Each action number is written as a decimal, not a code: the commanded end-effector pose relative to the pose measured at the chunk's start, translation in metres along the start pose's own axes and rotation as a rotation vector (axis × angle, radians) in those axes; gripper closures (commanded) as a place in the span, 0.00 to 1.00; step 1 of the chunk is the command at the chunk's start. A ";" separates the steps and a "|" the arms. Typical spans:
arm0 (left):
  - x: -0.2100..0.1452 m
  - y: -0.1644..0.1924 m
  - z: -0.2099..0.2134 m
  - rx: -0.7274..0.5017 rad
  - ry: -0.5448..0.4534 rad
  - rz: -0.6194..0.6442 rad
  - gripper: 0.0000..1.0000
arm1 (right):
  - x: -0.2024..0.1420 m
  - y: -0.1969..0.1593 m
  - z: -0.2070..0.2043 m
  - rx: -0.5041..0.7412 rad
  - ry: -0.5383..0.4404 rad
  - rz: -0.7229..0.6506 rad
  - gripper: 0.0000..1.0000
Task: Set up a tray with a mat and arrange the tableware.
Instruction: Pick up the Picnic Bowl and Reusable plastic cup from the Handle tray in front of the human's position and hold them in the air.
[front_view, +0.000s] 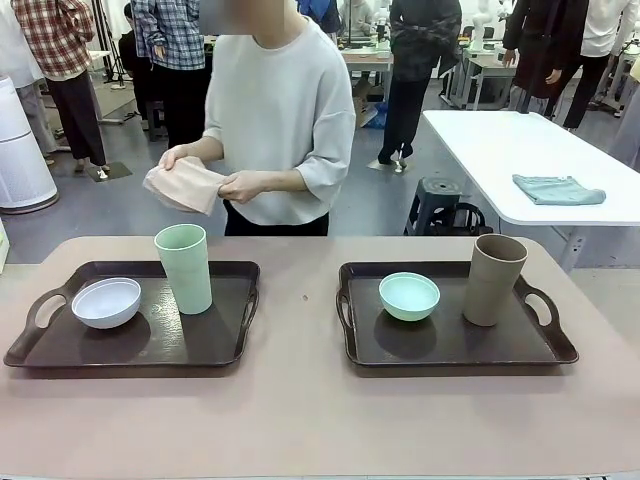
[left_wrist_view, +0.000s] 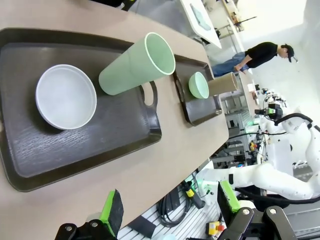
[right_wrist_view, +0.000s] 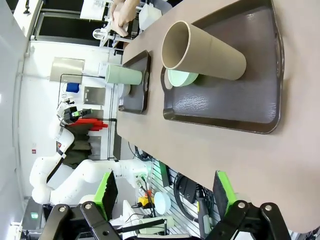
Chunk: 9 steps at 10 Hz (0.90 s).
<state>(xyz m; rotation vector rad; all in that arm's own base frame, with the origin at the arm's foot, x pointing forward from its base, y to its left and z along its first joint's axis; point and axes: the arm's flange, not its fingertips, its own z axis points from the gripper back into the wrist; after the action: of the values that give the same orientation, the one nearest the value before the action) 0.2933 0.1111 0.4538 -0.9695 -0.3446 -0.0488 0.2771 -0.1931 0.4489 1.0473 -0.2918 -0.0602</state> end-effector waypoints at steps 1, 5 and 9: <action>0.001 0.001 0.001 -0.020 -0.010 -0.005 0.00 | 0.001 -0.001 0.000 0.021 -0.006 0.006 0.00; 0.001 0.001 0.001 -0.020 -0.010 -0.005 0.00 | 0.001 -0.001 0.000 0.021 -0.006 0.006 0.00; 0.001 0.001 0.001 -0.020 -0.010 -0.005 0.00 | 0.001 -0.001 0.000 0.021 -0.006 0.006 0.00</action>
<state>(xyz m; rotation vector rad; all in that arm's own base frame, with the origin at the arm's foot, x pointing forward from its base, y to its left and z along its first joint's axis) 0.2933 0.1111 0.4535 -0.9678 -0.3421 -0.0475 0.2772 -0.1928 0.4481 1.0459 -0.2854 -0.0625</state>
